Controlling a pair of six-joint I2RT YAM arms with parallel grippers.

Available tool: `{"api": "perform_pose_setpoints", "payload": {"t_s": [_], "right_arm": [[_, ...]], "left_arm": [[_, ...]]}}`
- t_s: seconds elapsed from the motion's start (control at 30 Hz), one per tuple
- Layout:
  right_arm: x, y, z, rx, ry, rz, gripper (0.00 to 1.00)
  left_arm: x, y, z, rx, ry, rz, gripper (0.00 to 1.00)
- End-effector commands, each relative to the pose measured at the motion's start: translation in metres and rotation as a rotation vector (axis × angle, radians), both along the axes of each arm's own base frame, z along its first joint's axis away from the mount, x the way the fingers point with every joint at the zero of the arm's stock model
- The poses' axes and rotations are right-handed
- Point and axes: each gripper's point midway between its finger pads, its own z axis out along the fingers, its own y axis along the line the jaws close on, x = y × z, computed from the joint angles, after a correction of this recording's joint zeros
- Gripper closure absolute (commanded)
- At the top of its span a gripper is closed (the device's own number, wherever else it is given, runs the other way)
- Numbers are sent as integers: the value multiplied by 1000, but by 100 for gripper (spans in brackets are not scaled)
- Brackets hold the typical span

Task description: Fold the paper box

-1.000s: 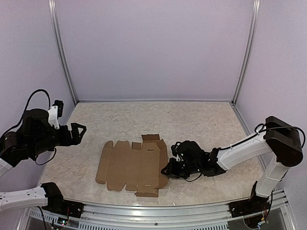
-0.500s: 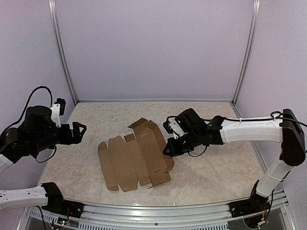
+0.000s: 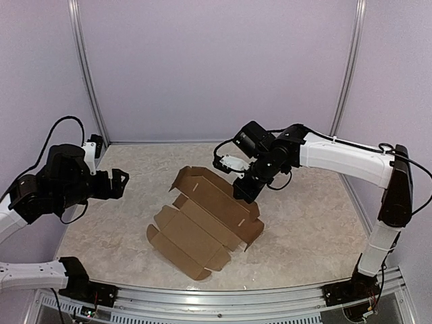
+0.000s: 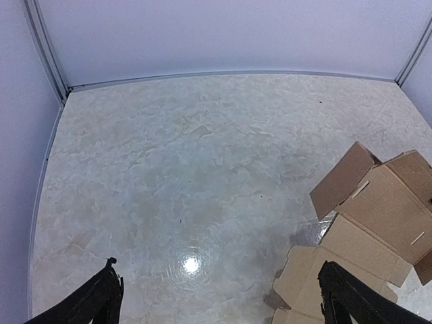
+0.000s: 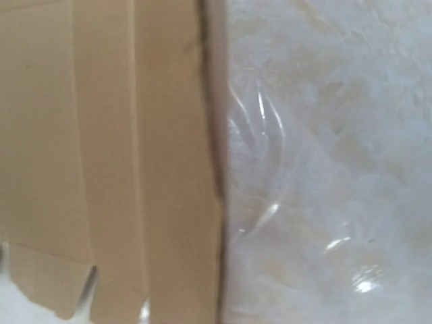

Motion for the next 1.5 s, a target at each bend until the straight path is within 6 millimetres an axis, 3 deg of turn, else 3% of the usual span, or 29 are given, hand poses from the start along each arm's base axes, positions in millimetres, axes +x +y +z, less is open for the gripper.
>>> {"api": "perform_pose_setpoints", "payload": {"t_s": [0.0,0.2,0.4,0.57,0.73,0.93,1.17,1.47], "right_arm": [[-1,-17,-15,-213,-29,205,100],[9,-28,-28,-410,-72,379,100],[33,-31,-43,-567,-102,418,100],[38,-20,-42,-544,-114,432,100],[30,-14,-46,-513,-95,446,100],[29,-7,-50,-514,-199,427,100],[25,-4,-45,-483,-372,391,100],[25,0,-40,-480,-623,336,100]], "left_arm": [[13,-16,4,-42,-36,-25,1],[21,-36,-13,-110,0,-49,1],[25,-62,-36,-184,62,-102,2],[26,-83,-57,-219,110,-155,4],[32,-98,-73,-225,142,-178,8],[40,-116,-93,-230,196,-200,13],[40,-122,-114,-227,239,-204,17],[39,-123,-113,-236,237,-207,20]]}}
